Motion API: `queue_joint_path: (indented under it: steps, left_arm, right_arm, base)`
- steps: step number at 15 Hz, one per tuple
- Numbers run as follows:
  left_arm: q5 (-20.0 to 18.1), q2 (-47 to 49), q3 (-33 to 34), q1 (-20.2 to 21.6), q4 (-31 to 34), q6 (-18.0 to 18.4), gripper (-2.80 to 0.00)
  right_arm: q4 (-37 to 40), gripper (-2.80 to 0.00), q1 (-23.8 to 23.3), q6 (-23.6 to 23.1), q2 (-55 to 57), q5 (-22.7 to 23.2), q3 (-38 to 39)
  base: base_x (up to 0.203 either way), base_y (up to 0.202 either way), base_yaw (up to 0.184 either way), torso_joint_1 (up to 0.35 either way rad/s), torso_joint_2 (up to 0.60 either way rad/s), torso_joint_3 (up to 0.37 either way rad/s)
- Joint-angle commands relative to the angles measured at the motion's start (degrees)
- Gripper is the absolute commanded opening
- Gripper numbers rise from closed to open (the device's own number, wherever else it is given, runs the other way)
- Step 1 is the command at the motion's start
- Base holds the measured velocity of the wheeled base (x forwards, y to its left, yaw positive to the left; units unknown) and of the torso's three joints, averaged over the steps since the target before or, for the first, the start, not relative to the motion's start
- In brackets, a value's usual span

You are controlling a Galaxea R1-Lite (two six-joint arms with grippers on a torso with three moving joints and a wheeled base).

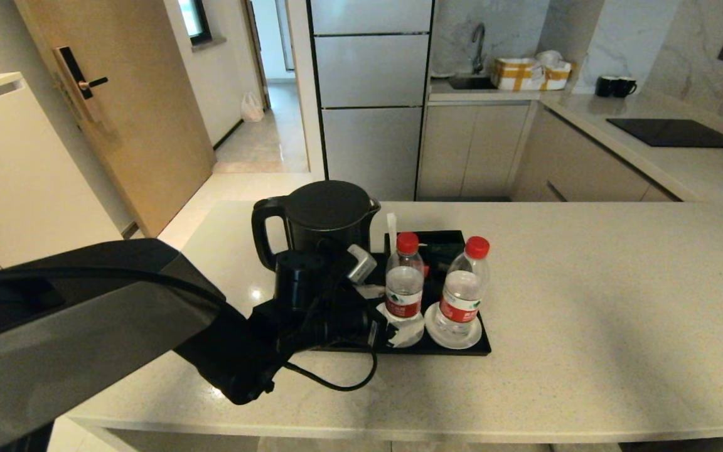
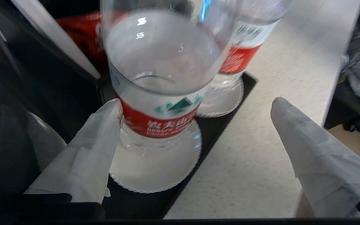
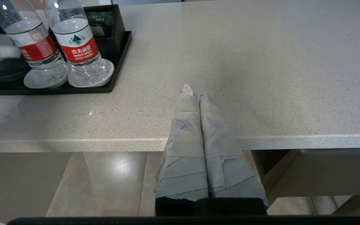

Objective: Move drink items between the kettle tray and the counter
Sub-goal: Pick up the bottled water

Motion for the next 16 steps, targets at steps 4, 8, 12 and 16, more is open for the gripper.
queue_joint_path:
  steps: [4,8,12,16]
  left_arm:
    - [3.64,1.66,0.62,0.03,-0.36,4.46,0.0]
    - [7.86,3.3,-2.94,-0.05,-0.28,4.46,0.0]
    - [13.7,5.36,-6.46,-0.91,-0.36,4.15,0.0]
    - [18.93,7.82,-9.04,-2.43,-0.45,3.93,0.0]
  right_arm:
    - [0.01,-2.8,0.02,0.0,-0.01,0.0,0.0]
    - [0.01,-2.8,0.02,0.0,-0.01,0.0,-0.09]
    - [0.01,-2.8,0.02,0.0,-0.01,0.0,0.0]
    - [0.01,-2.8,0.02,0.0,-0.01,0.0,0.0]
  base:
    - [0.0,0.0,0.0,0.0,0.0,0.0]
    - [0.0,0.0,0.0,0.0,0.0,0.0]
    - [0.0,0.0,0.0,0.0,0.0,0.0]
    - [0.0,0.0,0.0,0.0,0.0,0.0]
